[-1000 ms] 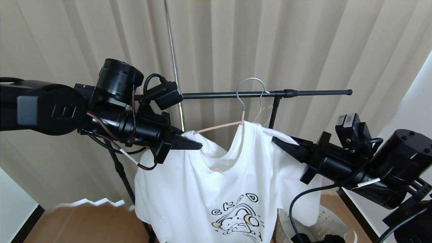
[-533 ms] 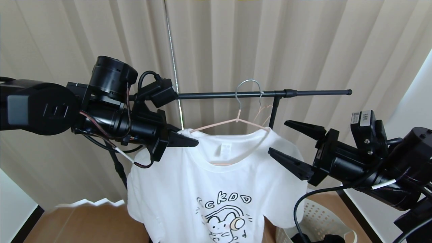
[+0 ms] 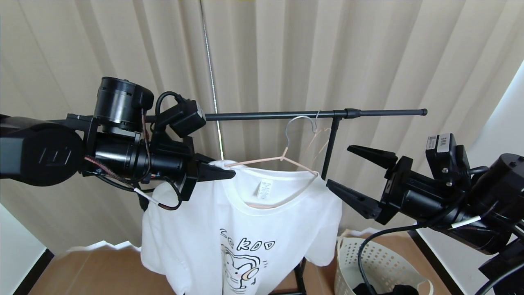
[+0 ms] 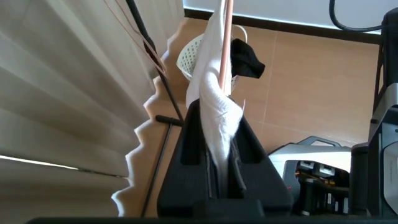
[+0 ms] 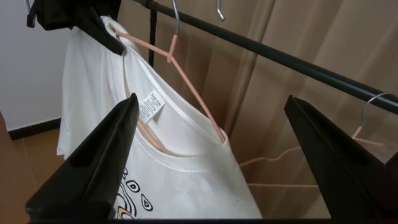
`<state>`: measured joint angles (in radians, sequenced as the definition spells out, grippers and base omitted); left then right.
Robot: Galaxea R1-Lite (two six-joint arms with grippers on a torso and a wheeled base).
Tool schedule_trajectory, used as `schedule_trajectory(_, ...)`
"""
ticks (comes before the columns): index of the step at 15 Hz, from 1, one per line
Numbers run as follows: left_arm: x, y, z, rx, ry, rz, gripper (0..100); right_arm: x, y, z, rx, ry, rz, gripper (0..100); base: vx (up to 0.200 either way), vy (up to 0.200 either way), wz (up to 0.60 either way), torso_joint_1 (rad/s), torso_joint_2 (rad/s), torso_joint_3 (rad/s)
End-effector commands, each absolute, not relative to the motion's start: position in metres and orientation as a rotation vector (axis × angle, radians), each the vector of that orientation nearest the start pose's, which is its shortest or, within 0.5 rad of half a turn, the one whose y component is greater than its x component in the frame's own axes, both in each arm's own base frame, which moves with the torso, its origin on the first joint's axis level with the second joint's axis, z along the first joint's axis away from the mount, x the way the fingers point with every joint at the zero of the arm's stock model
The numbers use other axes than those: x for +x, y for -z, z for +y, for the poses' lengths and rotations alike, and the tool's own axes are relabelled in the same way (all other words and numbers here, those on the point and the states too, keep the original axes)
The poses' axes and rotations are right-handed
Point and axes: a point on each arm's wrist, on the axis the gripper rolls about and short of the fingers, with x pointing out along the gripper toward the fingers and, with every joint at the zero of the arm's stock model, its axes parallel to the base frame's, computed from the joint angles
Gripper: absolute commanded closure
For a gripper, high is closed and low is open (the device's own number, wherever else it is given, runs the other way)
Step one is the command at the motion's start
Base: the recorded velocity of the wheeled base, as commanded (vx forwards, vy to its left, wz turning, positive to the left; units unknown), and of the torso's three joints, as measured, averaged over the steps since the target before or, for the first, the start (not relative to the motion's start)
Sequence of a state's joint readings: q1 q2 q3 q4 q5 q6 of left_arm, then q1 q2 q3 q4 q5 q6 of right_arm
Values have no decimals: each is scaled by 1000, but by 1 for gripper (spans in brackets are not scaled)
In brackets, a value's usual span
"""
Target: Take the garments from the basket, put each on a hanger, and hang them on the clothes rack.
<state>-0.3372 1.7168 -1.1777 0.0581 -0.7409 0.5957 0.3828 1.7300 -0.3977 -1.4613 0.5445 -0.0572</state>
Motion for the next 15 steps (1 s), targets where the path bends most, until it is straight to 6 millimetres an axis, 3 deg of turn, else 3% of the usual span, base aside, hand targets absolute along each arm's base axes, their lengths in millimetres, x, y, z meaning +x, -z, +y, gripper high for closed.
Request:
schedule_trajectory(1,279,-212,-110,388,1168,264,100,239,-155,108,-64,-918,-154,0,0,0,0,0,0,0)
schedule_trajectory(6,273,-203,-98,375,1116,206,100,249,-146,101,-114,-879,-139,0,0,0,0,0,0,0)
schedule_trajectory(15,251,-193,-83,304,1020,-11,100,277,-106,88,-295,-811,-76,0,0,0,0,0,0,0)
